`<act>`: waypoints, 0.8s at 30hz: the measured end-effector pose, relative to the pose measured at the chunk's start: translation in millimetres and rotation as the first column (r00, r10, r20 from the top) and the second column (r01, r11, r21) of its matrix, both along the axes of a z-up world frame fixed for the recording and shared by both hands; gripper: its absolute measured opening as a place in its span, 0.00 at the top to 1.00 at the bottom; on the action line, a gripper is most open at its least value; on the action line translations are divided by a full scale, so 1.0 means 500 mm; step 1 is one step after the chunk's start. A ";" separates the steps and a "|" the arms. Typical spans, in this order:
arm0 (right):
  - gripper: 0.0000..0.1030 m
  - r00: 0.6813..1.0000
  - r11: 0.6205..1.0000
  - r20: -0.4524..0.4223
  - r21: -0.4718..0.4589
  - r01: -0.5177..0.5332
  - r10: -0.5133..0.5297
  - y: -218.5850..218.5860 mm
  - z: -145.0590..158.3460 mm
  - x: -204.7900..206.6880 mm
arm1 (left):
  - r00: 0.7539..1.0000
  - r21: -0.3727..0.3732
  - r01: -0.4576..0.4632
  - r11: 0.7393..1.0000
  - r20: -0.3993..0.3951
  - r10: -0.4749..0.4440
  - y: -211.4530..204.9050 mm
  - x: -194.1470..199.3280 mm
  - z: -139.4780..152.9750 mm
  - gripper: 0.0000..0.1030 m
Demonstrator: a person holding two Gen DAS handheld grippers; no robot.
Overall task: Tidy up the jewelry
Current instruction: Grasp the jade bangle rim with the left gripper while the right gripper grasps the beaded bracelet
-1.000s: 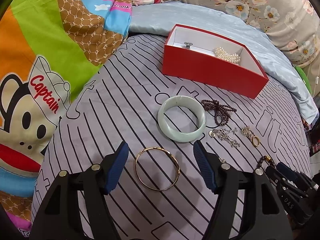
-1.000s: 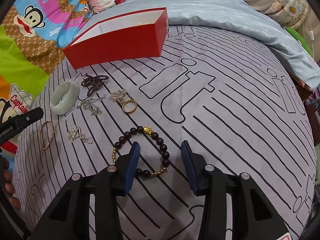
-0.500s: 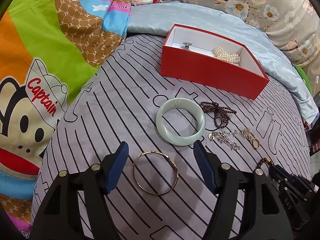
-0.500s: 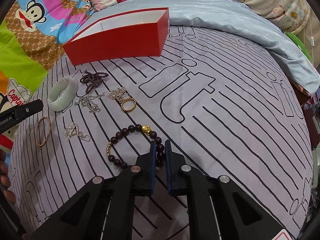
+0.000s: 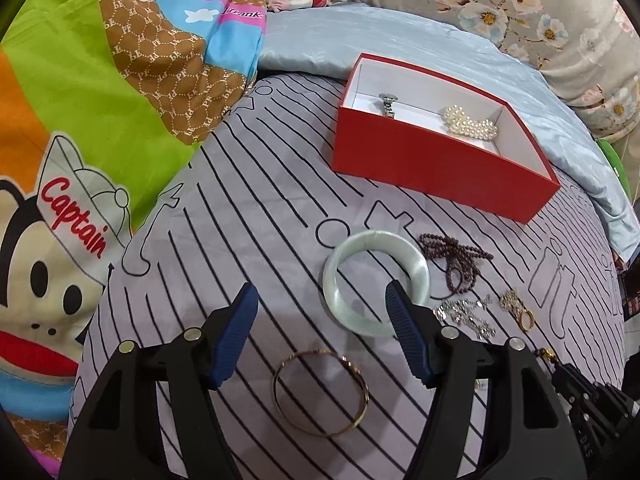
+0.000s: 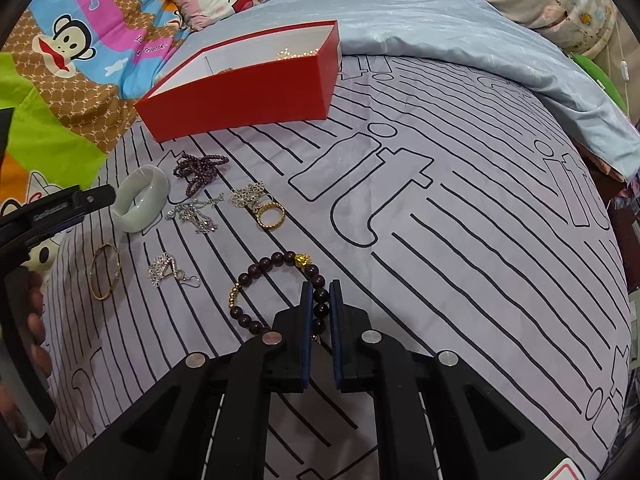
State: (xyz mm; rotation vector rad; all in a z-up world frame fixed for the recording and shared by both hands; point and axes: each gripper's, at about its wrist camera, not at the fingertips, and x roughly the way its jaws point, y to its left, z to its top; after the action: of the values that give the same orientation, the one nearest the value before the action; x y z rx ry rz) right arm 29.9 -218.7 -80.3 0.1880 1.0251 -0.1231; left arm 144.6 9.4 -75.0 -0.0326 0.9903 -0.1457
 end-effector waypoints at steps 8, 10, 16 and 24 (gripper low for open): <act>0.93 1.000 1.000 0.008 0.011 -0.007 0.007 0.001 0.010 0.009 | 0.999 0.011 0.022 1.000 -0.031 -0.022 -0.019 0.047 -0.035 0.56; 0.93 1.000 1.000 0.007 0.018 -0.005 0.005 0.000 0.010 0.011 | 0.999 0.005 0.024 1.000 -0.038 -0.024 -0.022 0.055 -0.041 0.58; 0.93 1.000 1.000 0.004 0.027 -0.001 0.001 -0.003 0.008 0.015 | 0.998 0.016 0.045 0.999 -0.043 -0.045 -0.035 0.074 -0.053 0.59; 0.93 1.000 0.999 0.002 0.036 0.001 -0.001 -0.004 0.007 0.020 | 0.997 0.015 0.063 0.998 -0.044 -0.062 -0.047 0.074 -0.057 0.75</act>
State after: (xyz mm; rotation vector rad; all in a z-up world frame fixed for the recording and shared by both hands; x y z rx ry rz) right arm 39.8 -220.9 -76.8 0.2215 1.0253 -0.1053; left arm 181.5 -14.3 -103.3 0.0108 1.0360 -0.1949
